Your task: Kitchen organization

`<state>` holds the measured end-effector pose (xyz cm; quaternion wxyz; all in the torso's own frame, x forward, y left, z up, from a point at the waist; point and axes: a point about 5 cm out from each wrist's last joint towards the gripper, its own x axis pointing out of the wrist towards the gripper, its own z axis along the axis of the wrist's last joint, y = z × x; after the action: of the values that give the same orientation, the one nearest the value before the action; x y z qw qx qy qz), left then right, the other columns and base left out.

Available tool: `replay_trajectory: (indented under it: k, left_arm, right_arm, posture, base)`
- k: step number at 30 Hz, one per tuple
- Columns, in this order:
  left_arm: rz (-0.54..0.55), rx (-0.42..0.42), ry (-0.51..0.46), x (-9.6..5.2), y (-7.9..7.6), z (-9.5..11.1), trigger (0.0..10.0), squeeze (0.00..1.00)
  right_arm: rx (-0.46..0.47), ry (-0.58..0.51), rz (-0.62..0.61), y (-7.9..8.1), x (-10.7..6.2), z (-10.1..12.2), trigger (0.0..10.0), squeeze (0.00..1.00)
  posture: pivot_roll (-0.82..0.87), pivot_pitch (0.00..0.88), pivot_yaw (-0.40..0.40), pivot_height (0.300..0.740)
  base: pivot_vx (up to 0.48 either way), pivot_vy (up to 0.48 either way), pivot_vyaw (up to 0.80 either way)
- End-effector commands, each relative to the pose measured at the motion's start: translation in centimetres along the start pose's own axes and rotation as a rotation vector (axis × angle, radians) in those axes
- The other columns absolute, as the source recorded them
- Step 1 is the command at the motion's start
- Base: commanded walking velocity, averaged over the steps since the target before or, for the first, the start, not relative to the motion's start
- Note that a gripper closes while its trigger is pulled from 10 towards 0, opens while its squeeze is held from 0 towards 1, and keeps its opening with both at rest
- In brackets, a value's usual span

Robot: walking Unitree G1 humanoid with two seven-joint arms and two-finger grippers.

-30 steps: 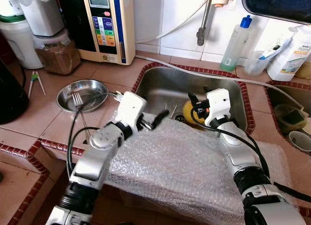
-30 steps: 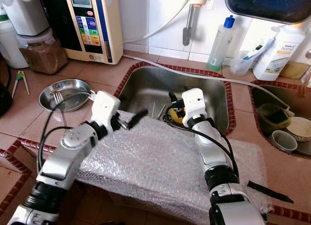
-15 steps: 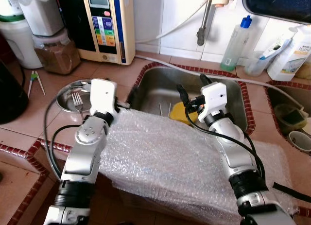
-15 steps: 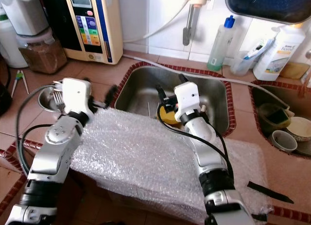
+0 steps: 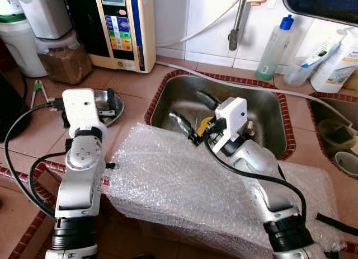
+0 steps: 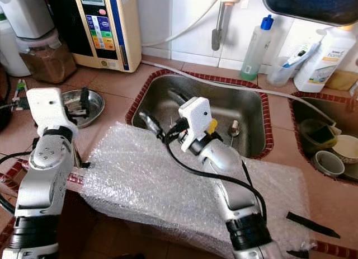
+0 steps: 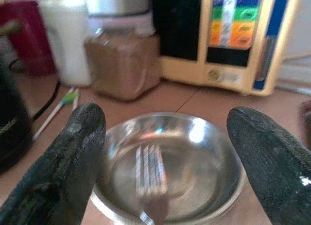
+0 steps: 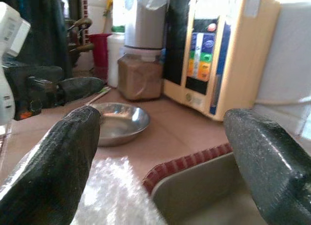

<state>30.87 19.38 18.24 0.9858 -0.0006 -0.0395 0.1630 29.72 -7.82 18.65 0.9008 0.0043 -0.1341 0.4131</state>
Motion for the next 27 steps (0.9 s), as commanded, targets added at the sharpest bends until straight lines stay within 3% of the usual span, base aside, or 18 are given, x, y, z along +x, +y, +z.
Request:
replay_trajectory:
  k: [1,10,11,16,17,18,19,23,24,25,26,27]
  left_arm:
    - [0.024,-0.023,0.031,-0.4,0.5,-0.1,10.0,0.0]
    - [0.049,-0.046,0.107,-0.5,0.7,-0.7,10.0,0.0]
    - [0.048,-0.071,0.177,-0.6,0.5,-1.4,10.0,0.0]
    - [0.047,-0.078,0.208,-0.7,0.4,-1.7,10.0,0.0]
    - [0.047,-0.083,0.238,-0.8,0.4,-2.1,10.0,0.0]
    - [0.047,-0.083,0.238,-0.8,0.4,-2.1,10.0,0.0]
    - [0.037,-0.086,0.281,-0.9,0.2,-2.7,10.0,0.0]
    - [-0.025,-0.057,0.363,-1.1,-0.5,-3.8,10.0,0.0]
    - [-0.042,-0.045,0.376,-1.1,-0.7,-3.9,8.6,0.0]
    - [-0.042,-0.045,0.376,-1.1,-0.7,-3.9,8.6,0.0]
    - [-0.039,-0.042,0.387,-1.1,-0.7,-4.0,5.4,0.0]
    - [-0.046,-0.036,0.406,-1.1,-0.6,-4.2,4.0,0.0]
  right_arm:
    - [0.023,-0.007,0.063,0.9,0.2,0.4,10.0,1.0]
    - [0.043,0.017,0.13,2.2,0.4,0.2,10.0,1.0]
    - [0.052,0.027,0.162,2.7,0.3,0.2,10.0,1.0]
    - [0.056,0.031,0.175,2.9,0.3,0.2,10.0,1.0]
    - [0.061,0.036,0.189,3.1,0.2,0.2,10.0,0.22]
    - [0.061,0.036,0.189,3.1,0.2,0.2,10.0,0.22]
    - [0.074,0.044,0.221,3.5,0.1,0.2,10.0,0.0]
    - [0.073,0.063,0.265,3.9,-0.2,0.2,10.0,0.0]
    - [0.064,0.065,0.255,3.7,-0.1,0.1,10.0,0.0]
    - [0.064,0.065,0.255,3.7,-0.1,0.1,10.0,0.0]
    - [0.06,0.066,0.25,3.6,0.0,0.1,10.0,0.0]
    - [0.058,0.066,0.251,3.7,0.1,0.1,10.0,0.0]
  posture:
    - [0.04,0.131,0.034,0.74]
    - [0.04,0.122,0.048,0.74]
    - [0.04,0.116,0.055,0.74]
    - [0.04,0.115,0.056,0.74]
    - [0.04,0.112,0.057,0.74]
    - [0.04,0.112,0.057,0.74]
    - [0.03,0.107,0.056,0.74]
    - [0.04,0.106,0.051,0.74]
    - [0.04,0.106,0.051,0.74]
    - [0.04,0.106,0.051,0.74]
    - [0.04,0.109,0.051,0.74]
    - [0.04,0.112,0.053,0.74]
  base:
    - [0.0,0.0,0.0]
    - [0.0,0.0,0.0]
    - [0.0,0.0,0.0]
    - [0.0,0.0,0.0]
    - [0.0,0.0,0.0]
    - [0.0,0.0,0.0]
    - [0.0,0.0,0.0]
    - [0.0,0.0,0.0]
    - [0.0,0.0,0.0]
    - [0.0,0.0,0.0]
    - [0.0,0.0,0.0]
    - [0.0,0.0,0.0]
